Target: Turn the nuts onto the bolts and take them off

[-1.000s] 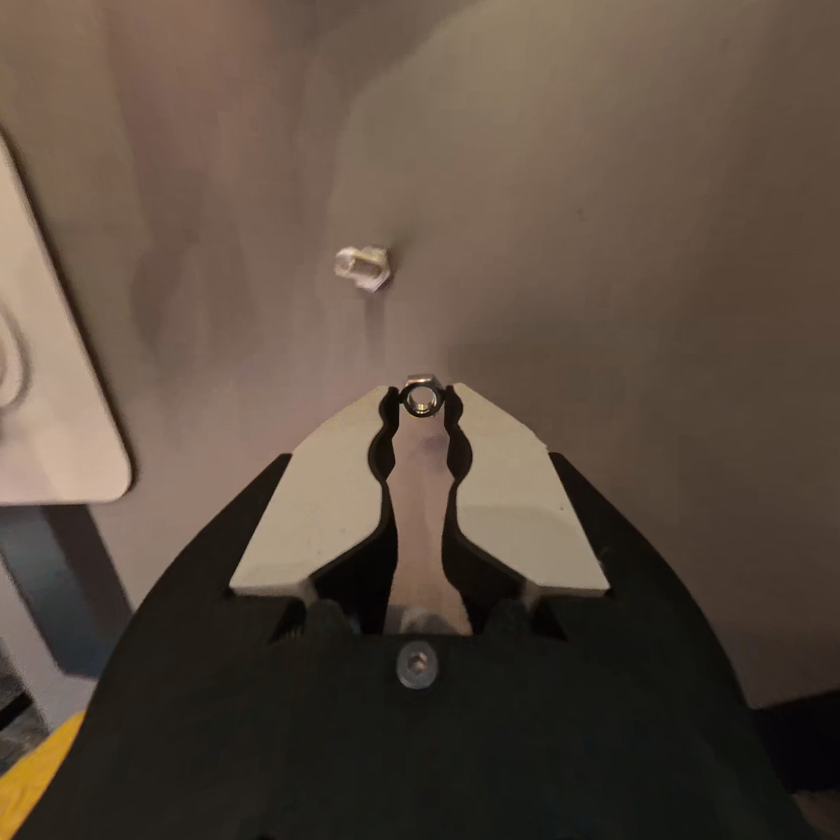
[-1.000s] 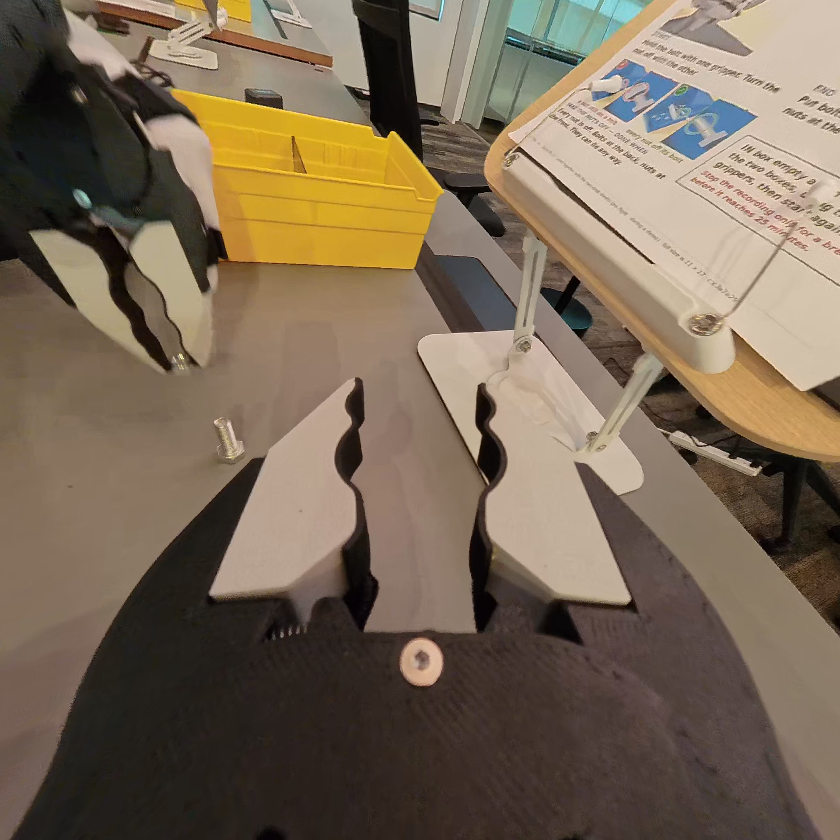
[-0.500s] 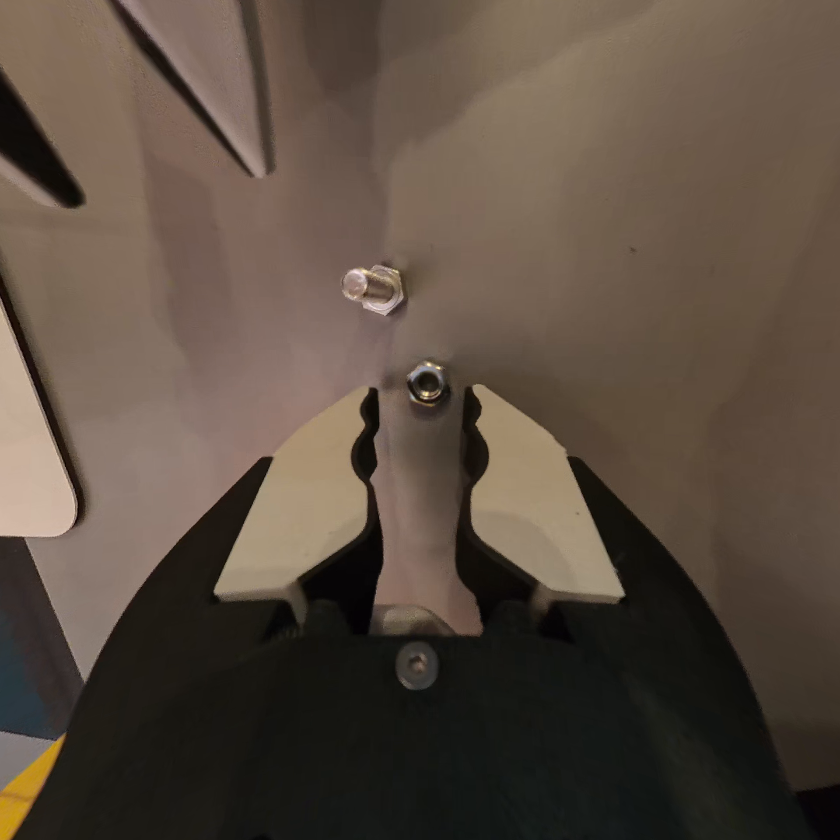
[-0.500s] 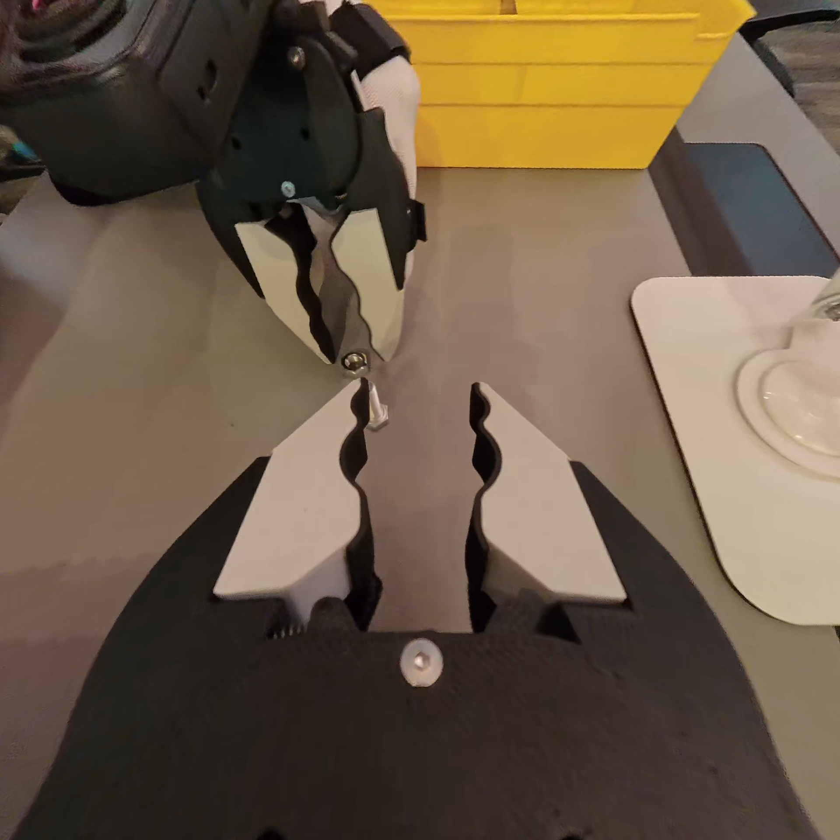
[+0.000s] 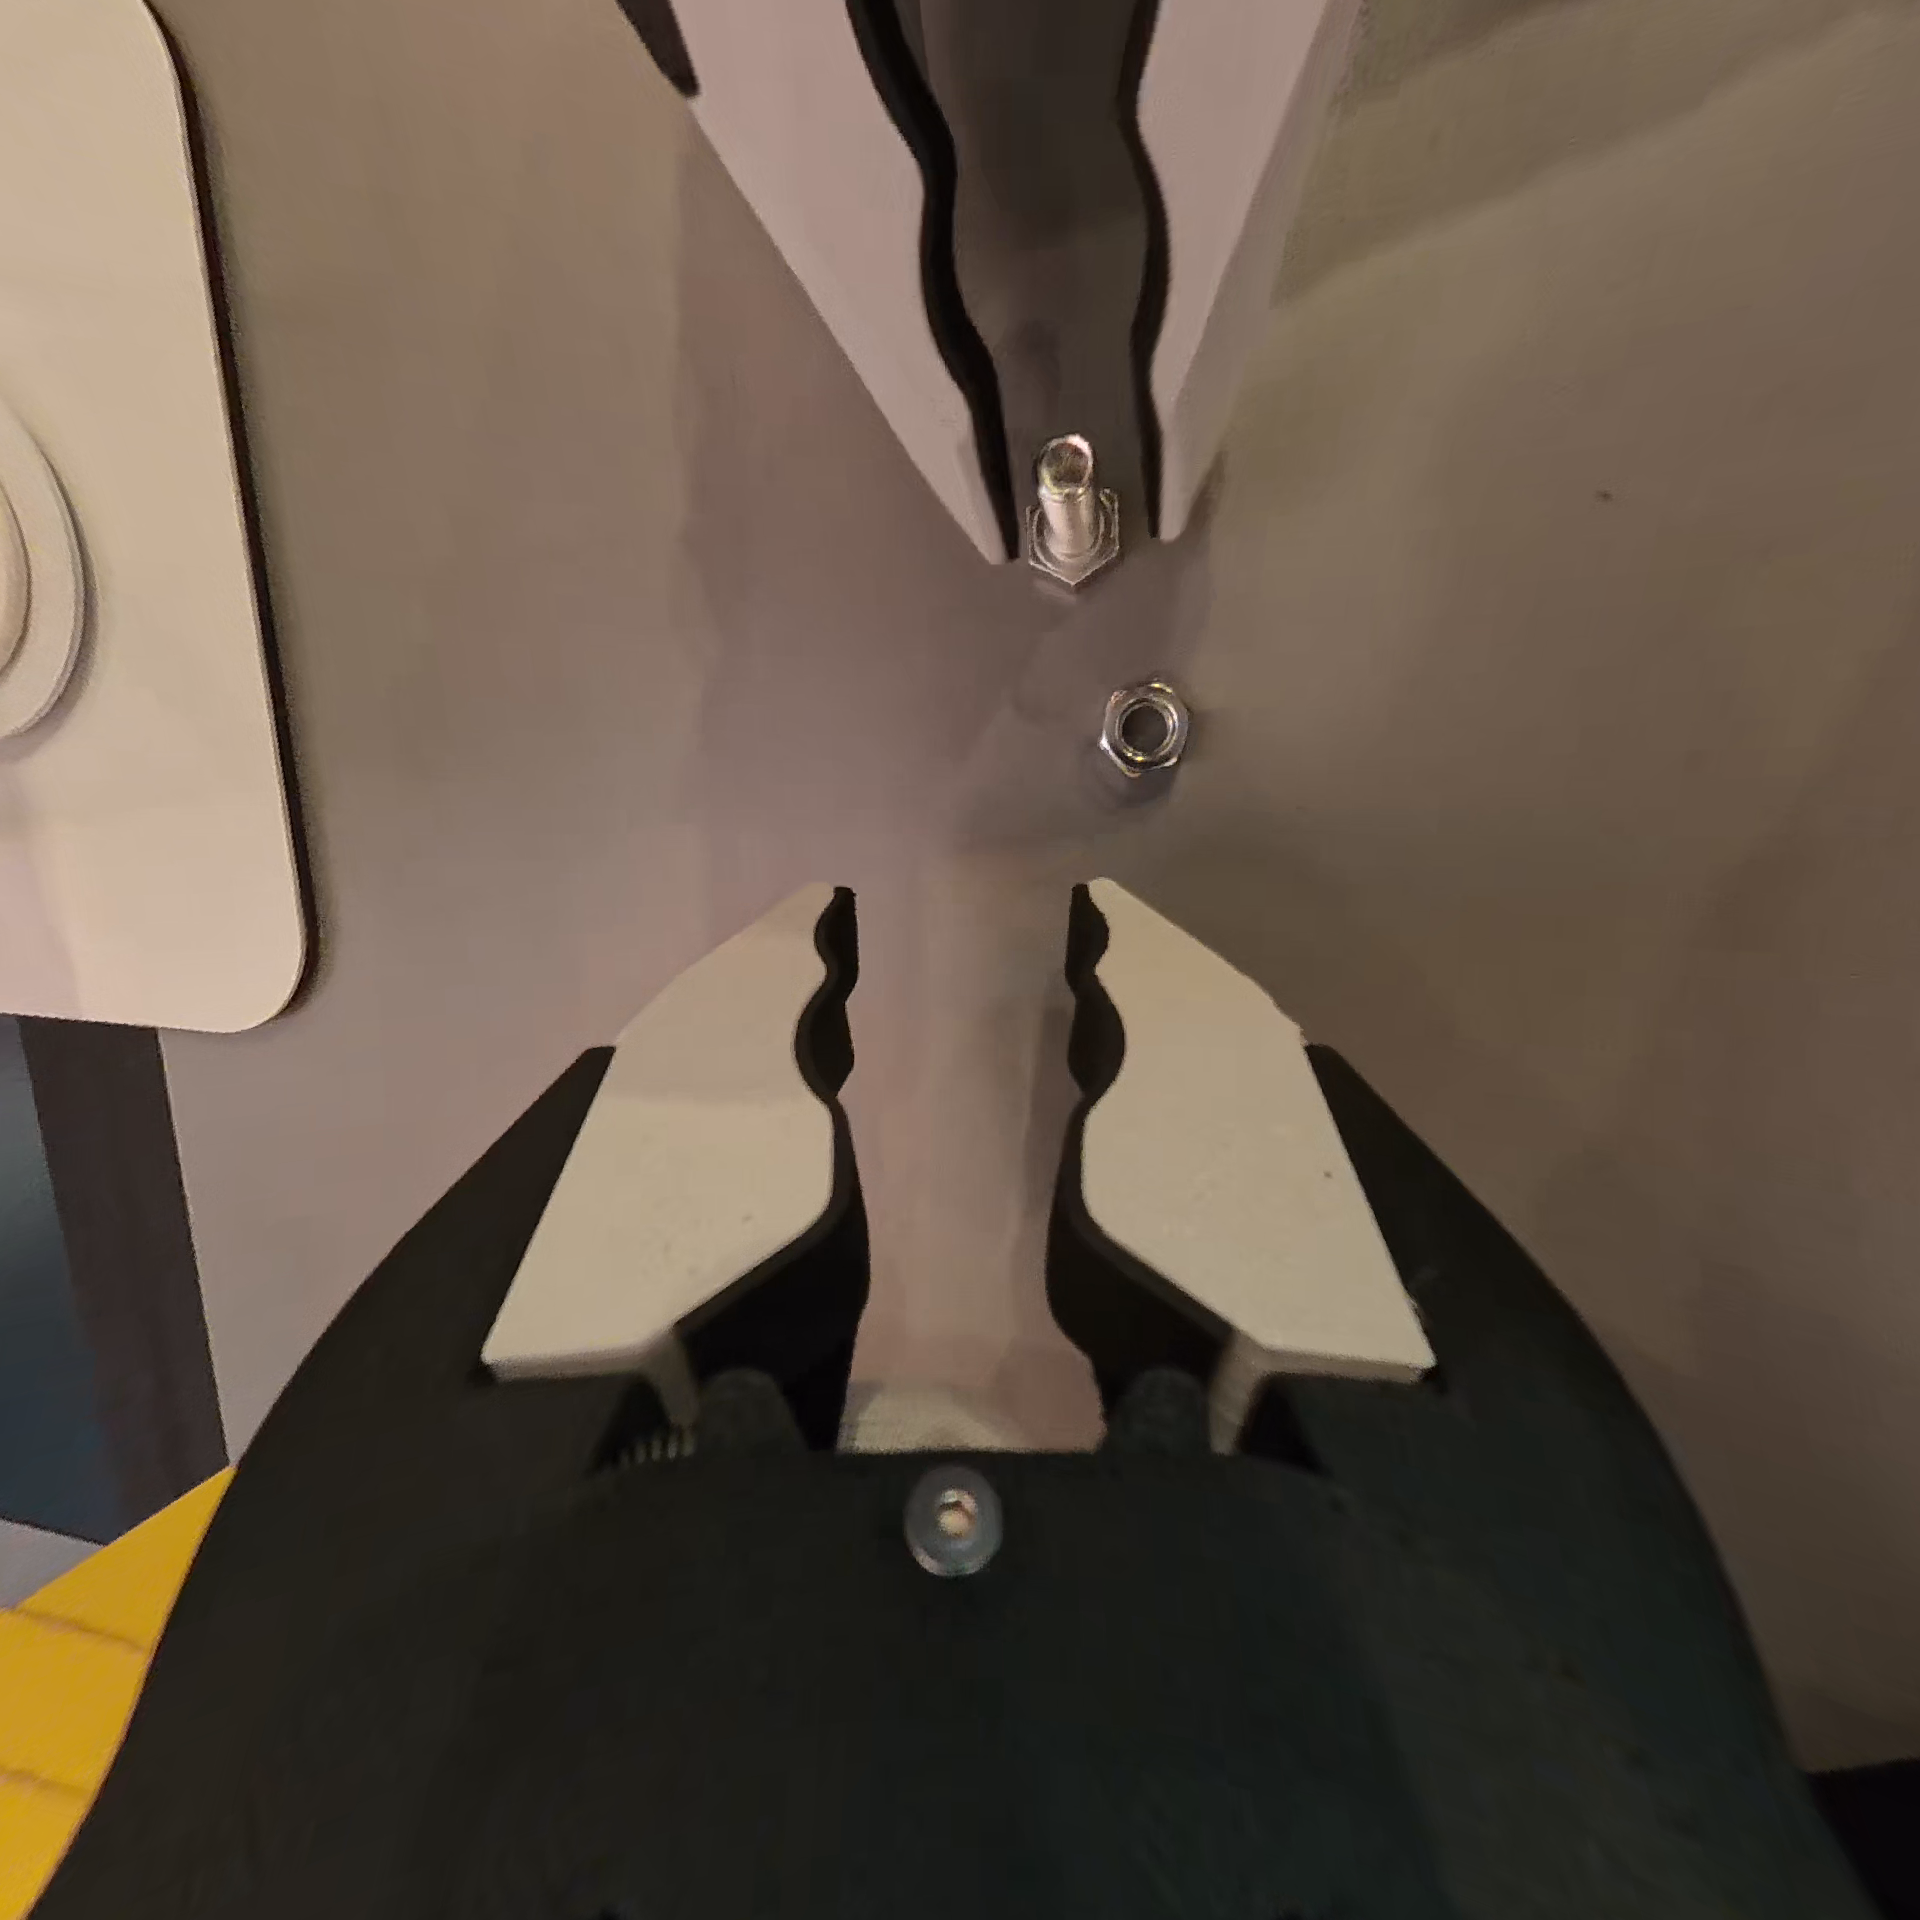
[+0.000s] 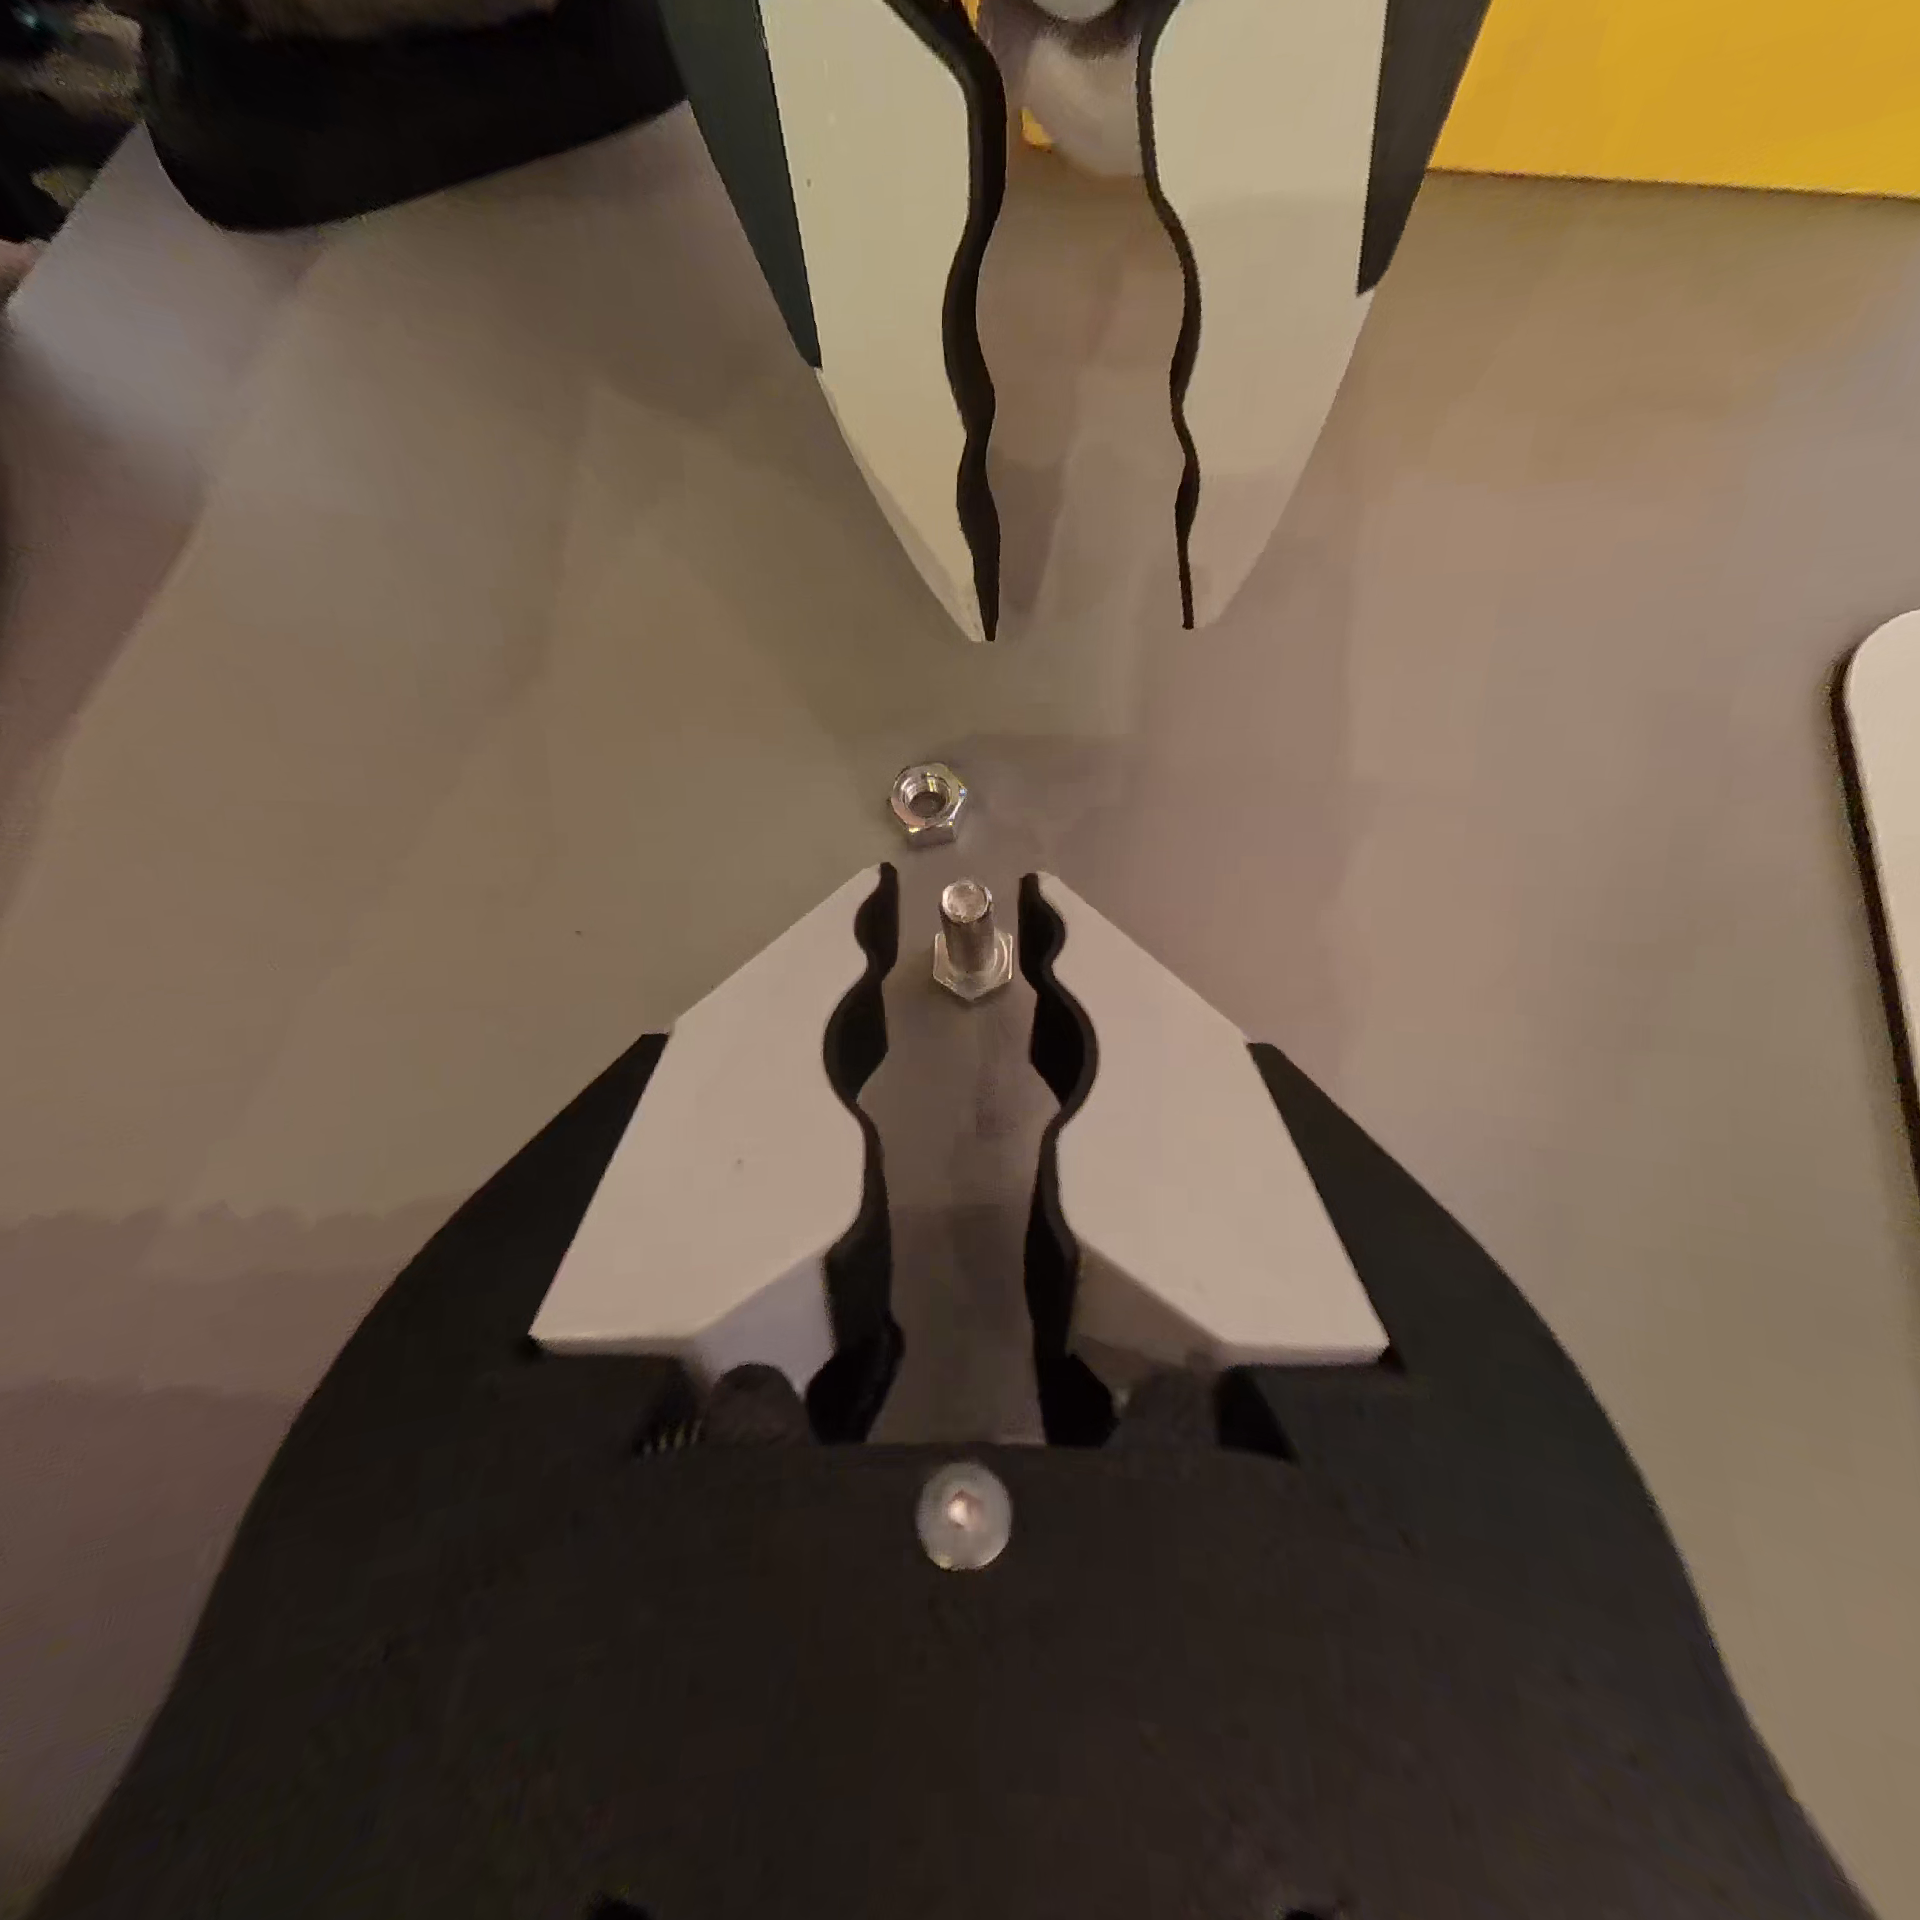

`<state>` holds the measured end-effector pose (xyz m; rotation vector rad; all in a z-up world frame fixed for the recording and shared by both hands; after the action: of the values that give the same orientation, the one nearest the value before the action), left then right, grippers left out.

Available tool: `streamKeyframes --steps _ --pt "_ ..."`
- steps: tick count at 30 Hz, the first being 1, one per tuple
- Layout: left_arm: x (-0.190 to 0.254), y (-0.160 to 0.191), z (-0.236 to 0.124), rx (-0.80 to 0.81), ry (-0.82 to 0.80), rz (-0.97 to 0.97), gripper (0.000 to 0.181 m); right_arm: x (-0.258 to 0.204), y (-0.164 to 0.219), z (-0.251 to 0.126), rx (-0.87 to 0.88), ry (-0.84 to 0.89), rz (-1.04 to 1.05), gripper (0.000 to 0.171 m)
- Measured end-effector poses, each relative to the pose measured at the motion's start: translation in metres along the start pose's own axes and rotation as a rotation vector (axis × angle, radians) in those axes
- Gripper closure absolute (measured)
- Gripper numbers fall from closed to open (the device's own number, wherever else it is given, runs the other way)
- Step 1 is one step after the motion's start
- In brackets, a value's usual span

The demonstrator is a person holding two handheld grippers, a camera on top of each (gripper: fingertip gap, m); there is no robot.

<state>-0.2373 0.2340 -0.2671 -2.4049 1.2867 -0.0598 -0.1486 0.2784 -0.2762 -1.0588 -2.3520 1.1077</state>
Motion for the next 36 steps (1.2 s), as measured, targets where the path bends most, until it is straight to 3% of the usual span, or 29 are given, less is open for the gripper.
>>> streamKeyframes --steps 2,8,13,21,25,30,36 --pt "0.001 0.000 0.002 0.006 0.006 0.000 0.143 0.001 0.003 0.002 -0.015 0.009 -0.008 0.163" --pt "-0.004 -0.017 0.008 0.138 0.007 -0.029 0.132 0.010 0.000 -0.011 0.046 0.062 -0.005 0.164" --pt "0.003 -0.053 0.007 0.457 0.111 -0.071 0.122 0.014 -0.025 -0.047 0.225 0.127 -0.014 0.164" --pt "0.001 -0.093 -0.014 0.939 0.117 -0.177 0.140 0.003 -0.063 -0.078 0.402 0.120 -0.046 0.164" --pt "-0.006 -0.094 -0.014 0.942 -0.022 -0.153 0.144 0.005 -0.065 -0.080 0.339 0.162 -0.043 0.164" --pt "-0.009 -0.094 -0.016 0.964 -0.104 -0.152 0.165 0.008 -0.067 -0.080 0.285 0.198 -0.028 0.164" --pt "-0.012 -0.095 -0.017 0.968 -0.186 -0.150 0.166 0.010 -0.068 -0.081 0.276 0.210 -0.009 0.164"
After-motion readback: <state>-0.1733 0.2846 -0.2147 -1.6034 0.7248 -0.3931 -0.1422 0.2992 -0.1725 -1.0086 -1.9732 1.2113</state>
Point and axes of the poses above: each gripper's, where its closed fingertips meet, z out along the fingers, y out of its underside, x = y × z across the jaws, the point moved 4 cm from there along -z, back along the fingers, and after that the axes turned 3 degrees about -z, right-handed, at the moved point
